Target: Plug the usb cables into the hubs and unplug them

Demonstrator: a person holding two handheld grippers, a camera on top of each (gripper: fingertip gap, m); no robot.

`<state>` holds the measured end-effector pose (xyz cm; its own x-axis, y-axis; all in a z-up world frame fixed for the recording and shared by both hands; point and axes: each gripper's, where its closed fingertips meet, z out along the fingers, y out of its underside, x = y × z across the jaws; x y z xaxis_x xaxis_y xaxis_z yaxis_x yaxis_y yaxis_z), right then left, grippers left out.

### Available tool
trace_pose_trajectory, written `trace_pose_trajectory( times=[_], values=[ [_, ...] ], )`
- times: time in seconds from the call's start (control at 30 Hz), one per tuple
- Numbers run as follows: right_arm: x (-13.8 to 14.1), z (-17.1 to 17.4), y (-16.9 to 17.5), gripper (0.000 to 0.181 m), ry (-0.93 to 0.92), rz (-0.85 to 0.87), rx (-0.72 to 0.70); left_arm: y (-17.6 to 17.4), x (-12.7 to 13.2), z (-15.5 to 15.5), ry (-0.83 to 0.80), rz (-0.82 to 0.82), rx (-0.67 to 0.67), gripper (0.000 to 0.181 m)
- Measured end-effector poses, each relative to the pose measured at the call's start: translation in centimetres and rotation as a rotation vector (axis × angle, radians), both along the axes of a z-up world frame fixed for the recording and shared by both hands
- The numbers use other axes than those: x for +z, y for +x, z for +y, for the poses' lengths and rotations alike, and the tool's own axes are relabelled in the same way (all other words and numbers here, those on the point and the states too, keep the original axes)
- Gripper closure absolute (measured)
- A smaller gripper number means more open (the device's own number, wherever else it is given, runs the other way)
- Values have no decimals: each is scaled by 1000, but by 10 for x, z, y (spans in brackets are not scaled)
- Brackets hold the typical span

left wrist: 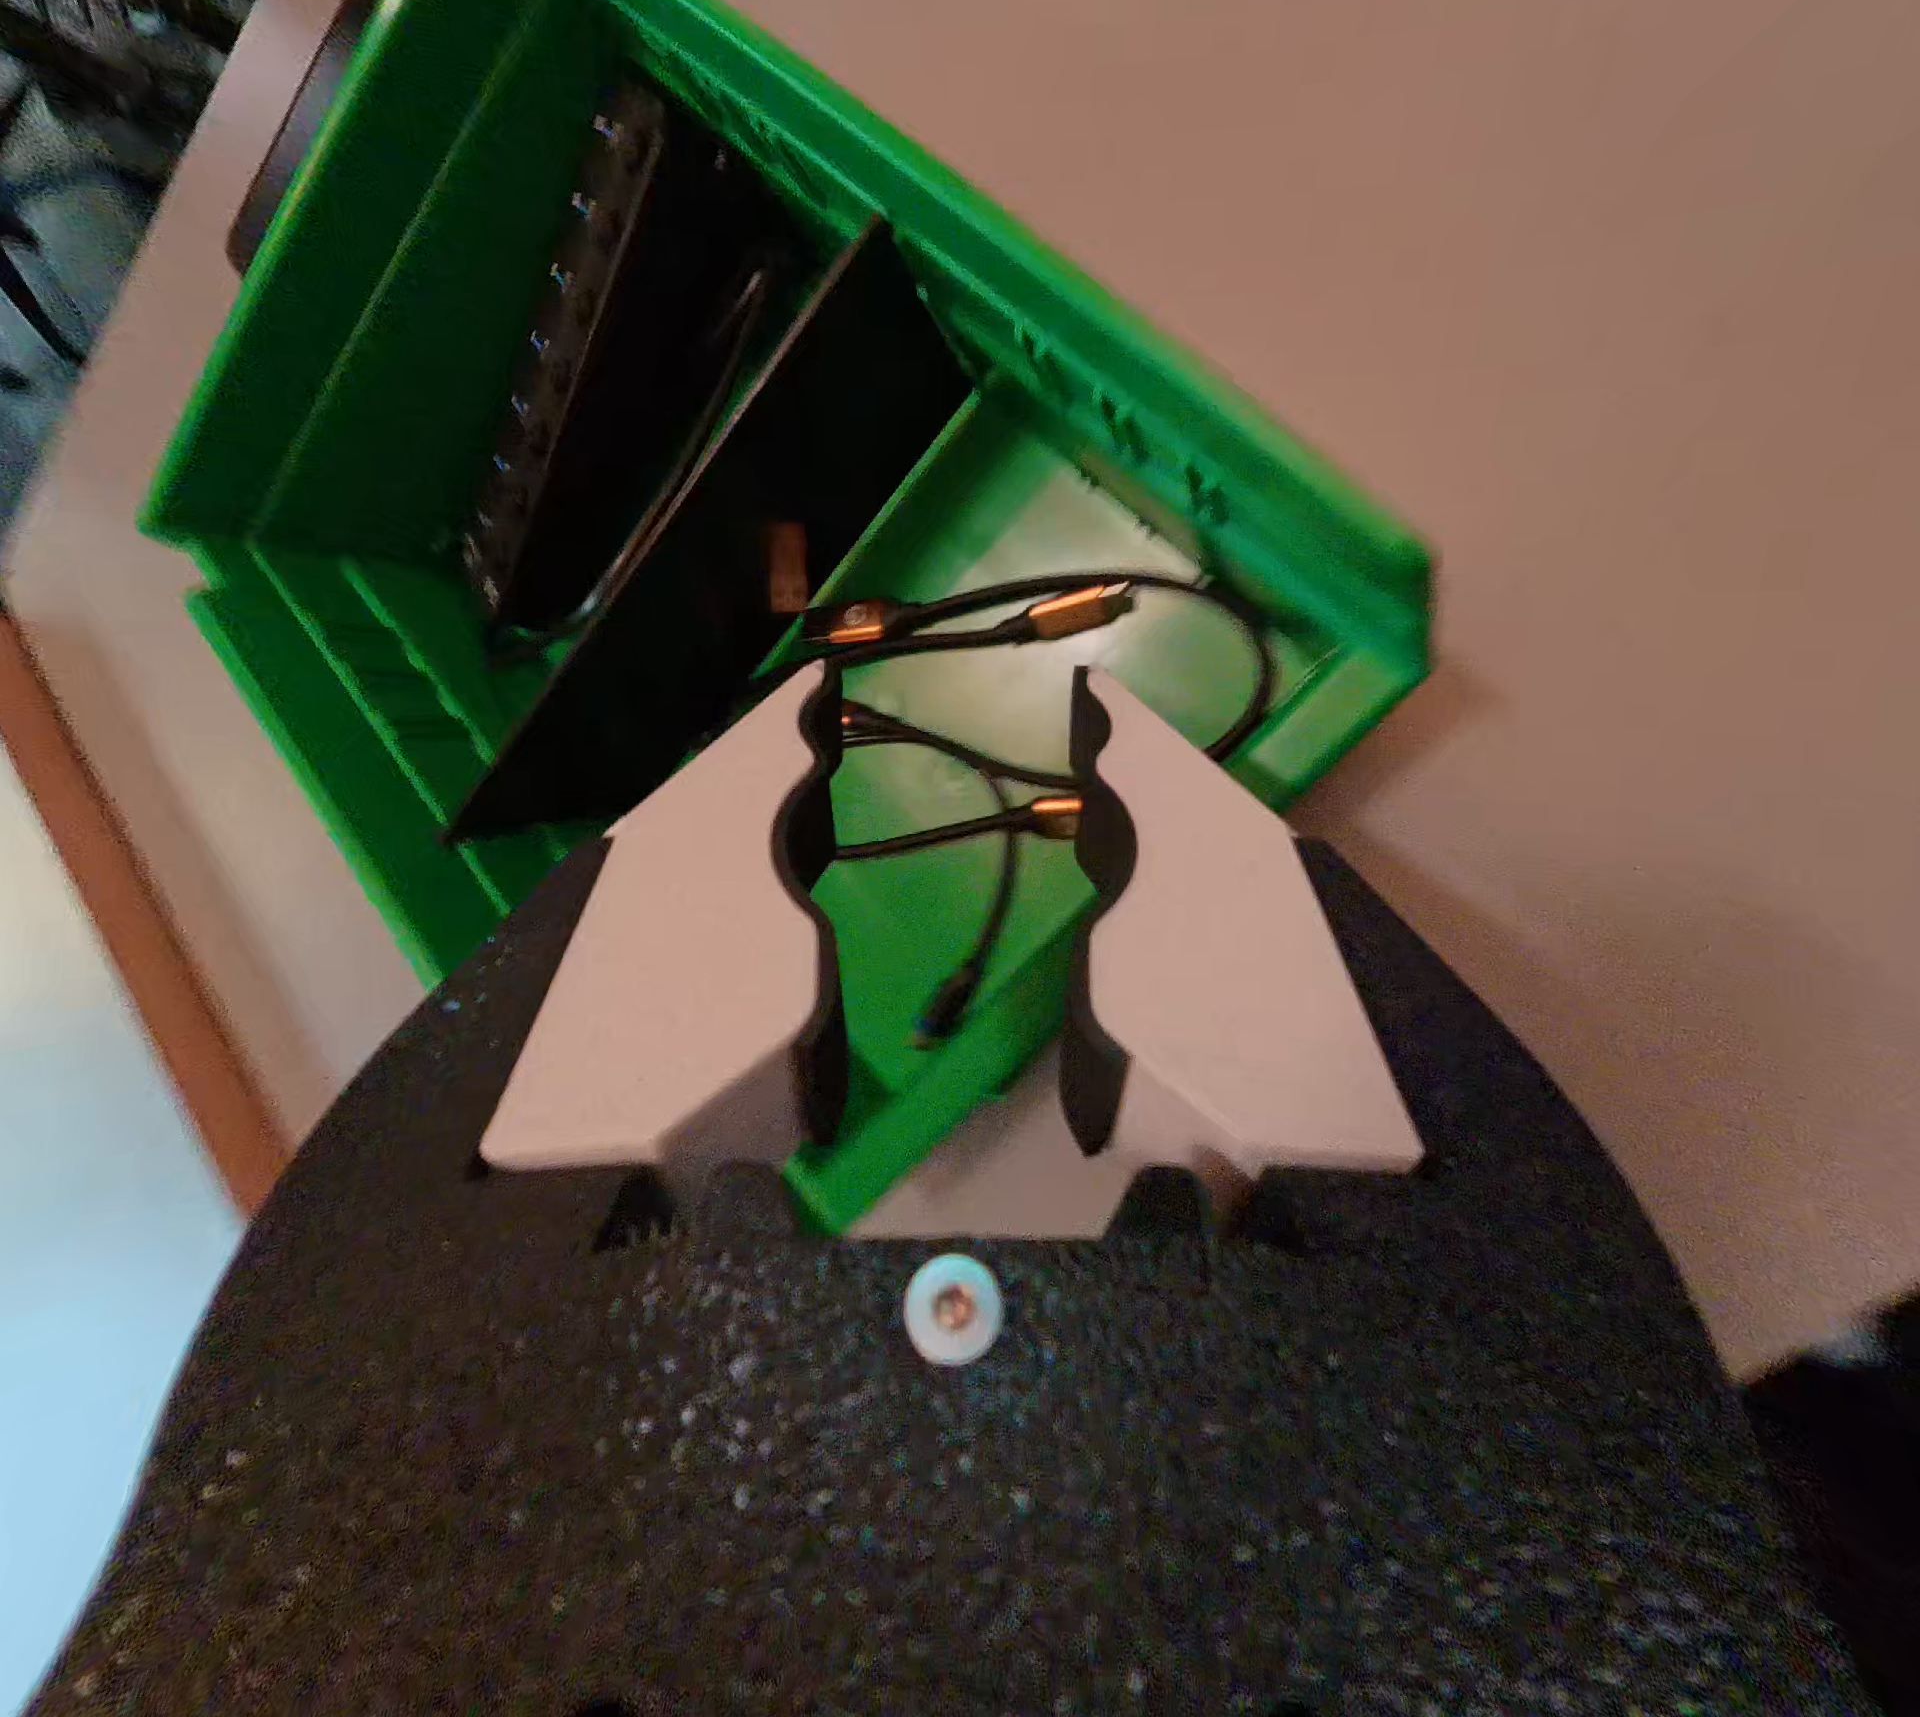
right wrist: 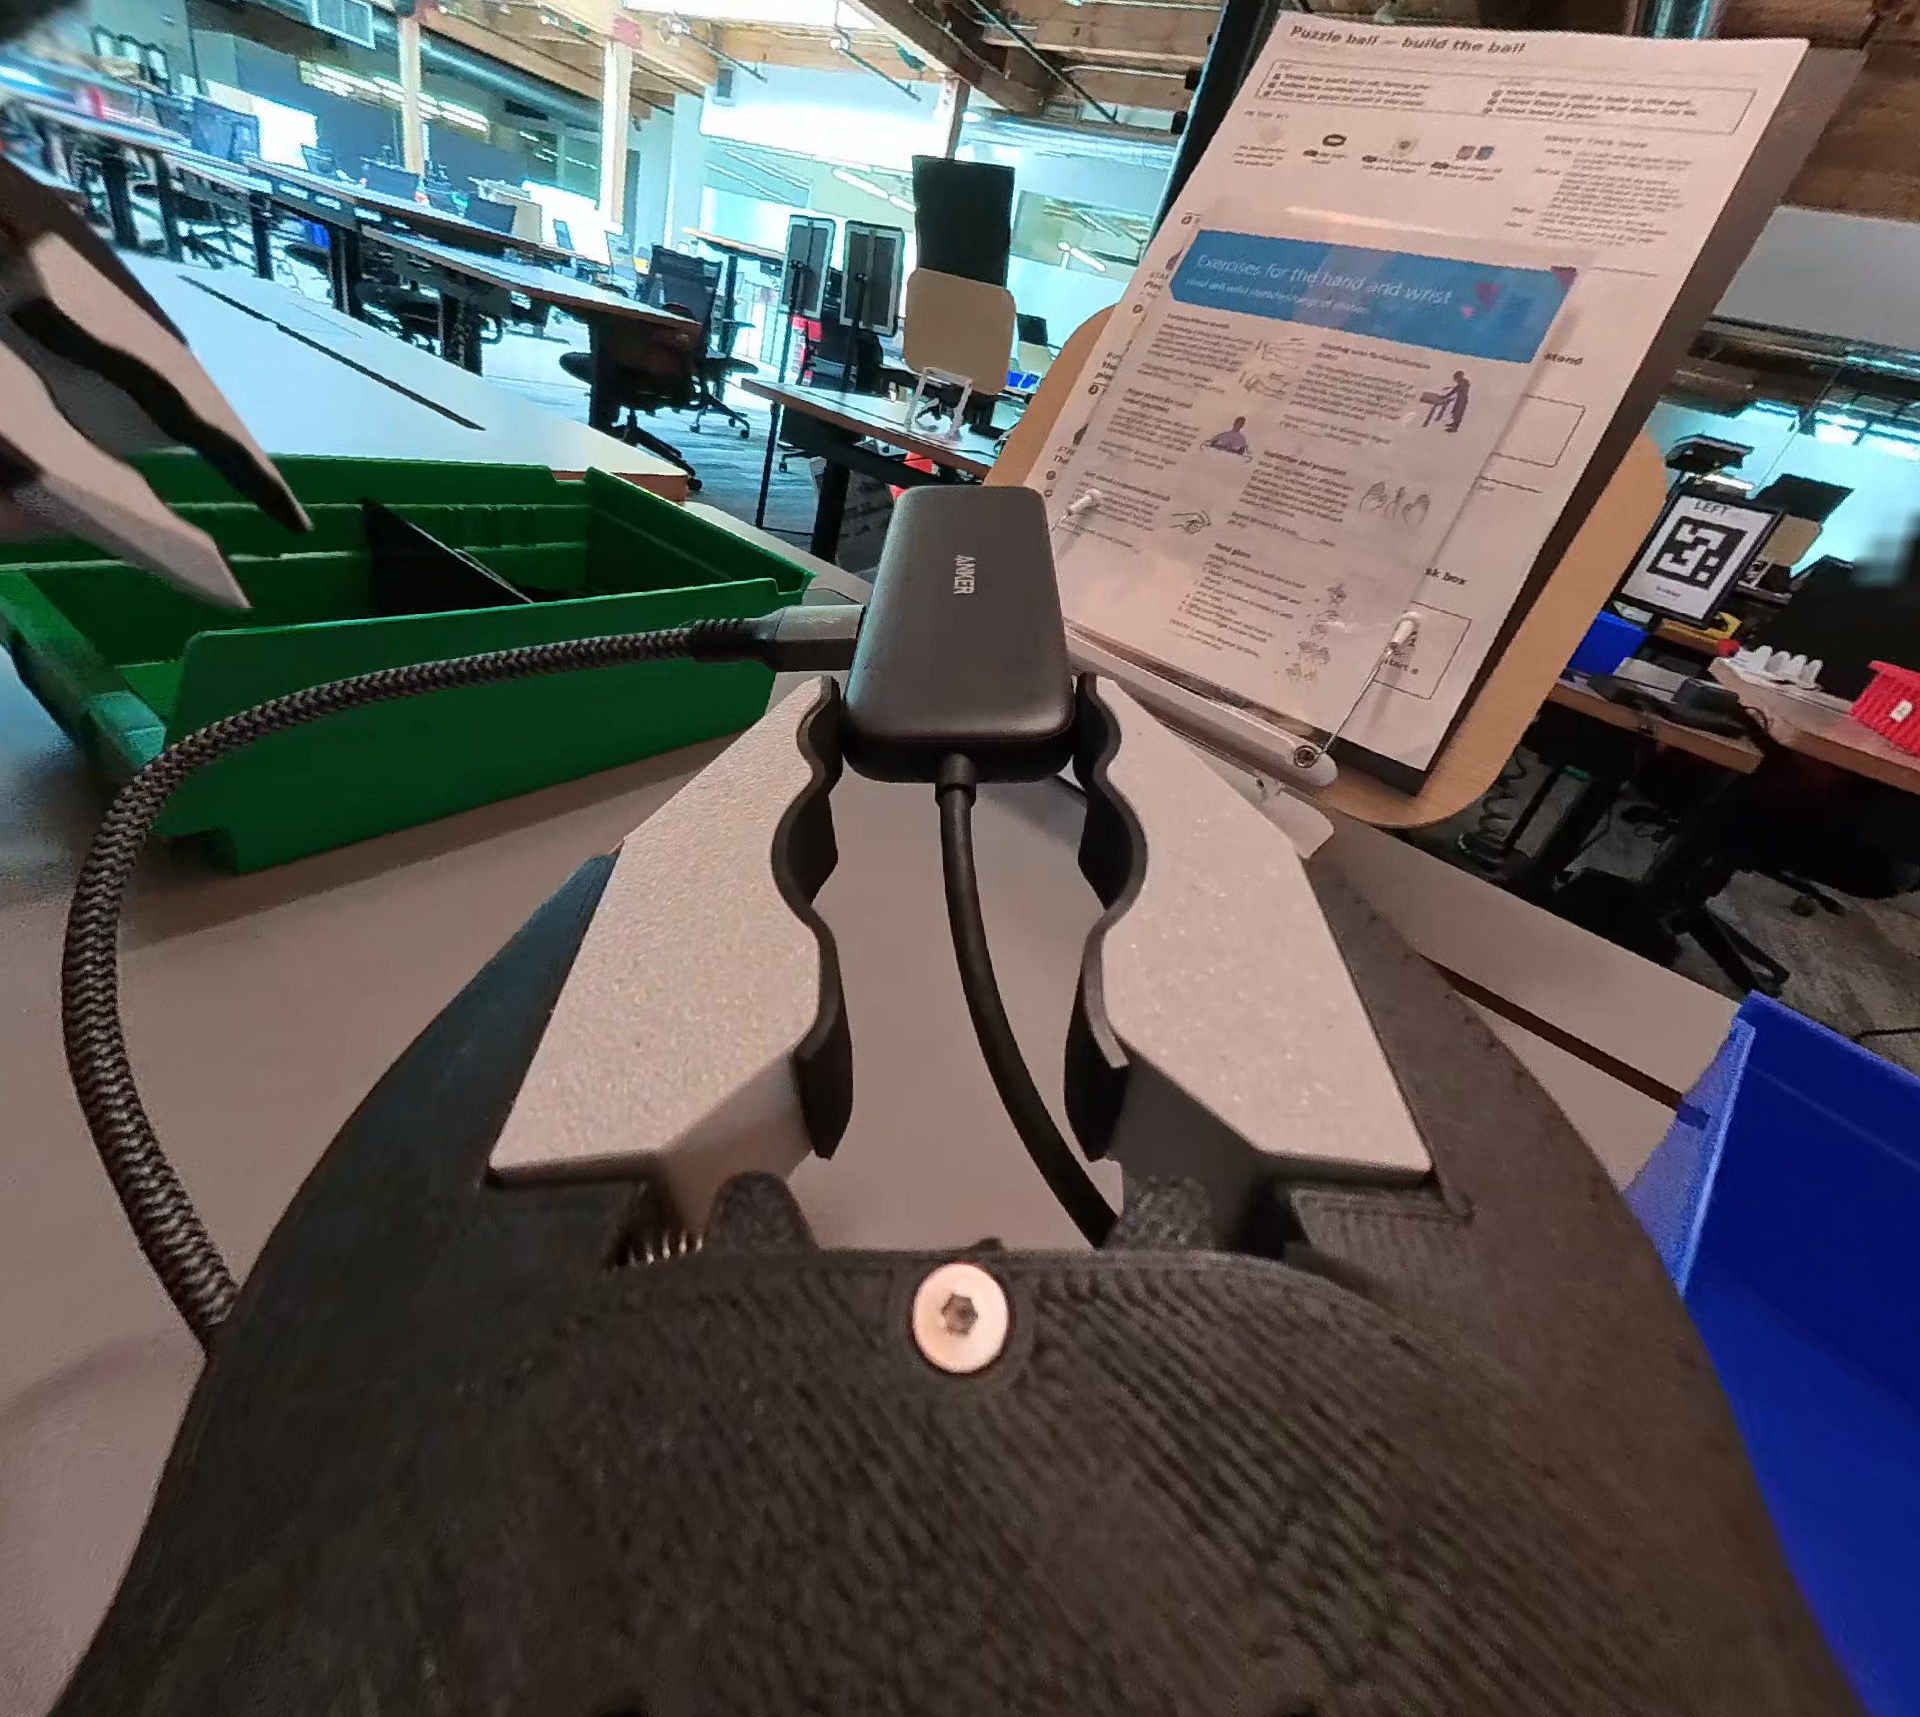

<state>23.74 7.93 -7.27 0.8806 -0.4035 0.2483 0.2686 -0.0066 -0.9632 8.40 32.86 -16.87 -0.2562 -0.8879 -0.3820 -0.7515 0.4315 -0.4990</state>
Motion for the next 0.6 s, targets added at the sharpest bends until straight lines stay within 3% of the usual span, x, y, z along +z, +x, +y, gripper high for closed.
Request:
trace_pose_trajectory(
  times=[0.1,0.17,0.27,0.4,0.5,0.6],
  values=[
    [0,-1,1,137,-2,6,12,6,-39,0,178,153,-285,138],
    [1,-3,3,137,5,17,15,6,-65,-3,163,264,-363,137],
    [1,-6,8,137,18,36,17,14,-80,0,189,311,-474,146],
    [1,-11,12,137,21,43,13,23,-84,2,127,325,-500,147],
    [2,-13,14,137,22,40,6,18,-88,-2,7,369,-487,166],
    [1,-15,15,137,25,42,6,17,-89,-2,-80,373,-436,168]
  ],
)
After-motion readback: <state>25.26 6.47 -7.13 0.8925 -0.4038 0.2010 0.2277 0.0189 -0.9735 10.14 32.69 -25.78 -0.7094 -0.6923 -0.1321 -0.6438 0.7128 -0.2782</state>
